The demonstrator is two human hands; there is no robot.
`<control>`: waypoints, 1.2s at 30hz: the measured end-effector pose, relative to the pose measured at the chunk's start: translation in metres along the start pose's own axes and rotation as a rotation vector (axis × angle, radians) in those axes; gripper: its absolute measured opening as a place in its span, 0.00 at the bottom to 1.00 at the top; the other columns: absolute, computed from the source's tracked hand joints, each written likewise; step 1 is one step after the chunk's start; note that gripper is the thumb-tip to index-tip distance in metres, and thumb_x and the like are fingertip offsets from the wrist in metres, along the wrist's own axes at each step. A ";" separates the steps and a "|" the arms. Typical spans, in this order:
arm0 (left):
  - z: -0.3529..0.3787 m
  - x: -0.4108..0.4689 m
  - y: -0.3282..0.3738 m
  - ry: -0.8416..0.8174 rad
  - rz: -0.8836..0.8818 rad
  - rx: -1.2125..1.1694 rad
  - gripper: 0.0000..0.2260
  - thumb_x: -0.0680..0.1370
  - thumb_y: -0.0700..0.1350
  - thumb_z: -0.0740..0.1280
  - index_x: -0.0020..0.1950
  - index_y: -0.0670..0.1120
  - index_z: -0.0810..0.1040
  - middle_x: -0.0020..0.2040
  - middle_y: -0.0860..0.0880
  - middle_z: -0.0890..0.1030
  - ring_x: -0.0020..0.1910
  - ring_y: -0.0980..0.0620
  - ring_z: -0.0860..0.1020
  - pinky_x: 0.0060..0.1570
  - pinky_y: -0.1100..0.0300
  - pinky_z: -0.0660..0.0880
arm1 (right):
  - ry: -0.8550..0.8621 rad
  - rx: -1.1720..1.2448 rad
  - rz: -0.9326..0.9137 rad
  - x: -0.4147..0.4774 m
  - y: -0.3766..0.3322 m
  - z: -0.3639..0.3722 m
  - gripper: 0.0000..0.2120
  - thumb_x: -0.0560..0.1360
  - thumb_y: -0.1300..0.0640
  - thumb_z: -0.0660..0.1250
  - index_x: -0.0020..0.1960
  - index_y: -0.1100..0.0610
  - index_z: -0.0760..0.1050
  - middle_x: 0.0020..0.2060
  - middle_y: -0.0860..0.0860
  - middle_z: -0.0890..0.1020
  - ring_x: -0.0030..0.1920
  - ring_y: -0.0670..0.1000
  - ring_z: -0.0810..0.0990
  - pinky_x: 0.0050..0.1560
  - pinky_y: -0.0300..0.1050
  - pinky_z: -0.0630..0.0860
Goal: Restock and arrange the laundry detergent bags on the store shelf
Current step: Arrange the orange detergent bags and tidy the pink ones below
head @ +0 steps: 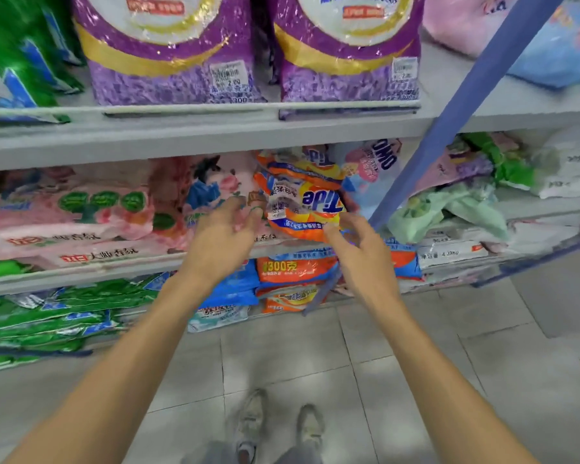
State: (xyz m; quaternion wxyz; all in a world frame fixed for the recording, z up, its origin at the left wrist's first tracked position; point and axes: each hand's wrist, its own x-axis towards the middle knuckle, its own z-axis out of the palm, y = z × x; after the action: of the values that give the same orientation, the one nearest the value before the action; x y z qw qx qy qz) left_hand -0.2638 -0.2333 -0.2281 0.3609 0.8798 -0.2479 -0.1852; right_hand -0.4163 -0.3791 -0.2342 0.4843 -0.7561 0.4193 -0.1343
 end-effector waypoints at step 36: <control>0.031 0.108 0.021 0.290 -0.196 -1.214 0.11 0.74 0.37 0.74 0.55 0.38 0.80 0.45 0.42 0.85 0.40 0.45 0.85 0.41 0.47 0.84 | 0.011 0.719 0.234 0.117 0.035 0.036 0.10 0.70 0.66 0.73 0.48 0.56 0.85 0.40 0.53 0.88 0.40 0.56 0.88 0.40 0.51 0.85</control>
State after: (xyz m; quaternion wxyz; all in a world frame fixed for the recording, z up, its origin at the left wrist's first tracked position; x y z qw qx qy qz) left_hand -0.1984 -0.3250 -0.2498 0.8069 0.5533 0.0348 -0.2039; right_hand -0.3402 -0.4528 -0.3049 0.7287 -0.4839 0.4314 -0.2207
